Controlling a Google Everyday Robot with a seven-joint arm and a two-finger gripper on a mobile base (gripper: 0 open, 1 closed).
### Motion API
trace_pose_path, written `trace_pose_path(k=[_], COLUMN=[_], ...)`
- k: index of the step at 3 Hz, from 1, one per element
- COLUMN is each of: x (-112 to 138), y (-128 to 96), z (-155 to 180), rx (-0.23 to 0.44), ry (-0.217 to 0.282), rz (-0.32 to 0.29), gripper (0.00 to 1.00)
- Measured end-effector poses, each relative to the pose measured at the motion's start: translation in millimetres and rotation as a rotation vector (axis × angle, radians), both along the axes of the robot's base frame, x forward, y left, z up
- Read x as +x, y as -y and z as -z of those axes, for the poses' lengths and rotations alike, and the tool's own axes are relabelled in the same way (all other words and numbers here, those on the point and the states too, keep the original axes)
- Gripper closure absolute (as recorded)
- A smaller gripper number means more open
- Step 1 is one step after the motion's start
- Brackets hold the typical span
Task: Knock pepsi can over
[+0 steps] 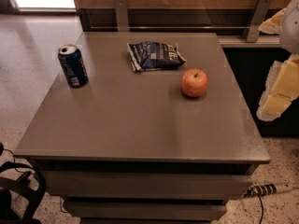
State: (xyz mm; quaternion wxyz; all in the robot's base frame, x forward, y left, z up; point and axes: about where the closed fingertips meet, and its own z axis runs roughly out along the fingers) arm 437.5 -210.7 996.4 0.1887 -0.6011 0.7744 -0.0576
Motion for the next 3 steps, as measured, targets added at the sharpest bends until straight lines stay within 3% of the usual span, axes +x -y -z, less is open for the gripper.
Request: trace_pose_path(k=[1,2,3], x=[0,10,39], y=[0,-10,-52], z=[0,-5,-16], rx=[0.0,0.044,0.159], ry=[0.0,0.013,0.048], rz=[0.0,-0.006,-0.037], gripper=[0.0,0.0,0.0])
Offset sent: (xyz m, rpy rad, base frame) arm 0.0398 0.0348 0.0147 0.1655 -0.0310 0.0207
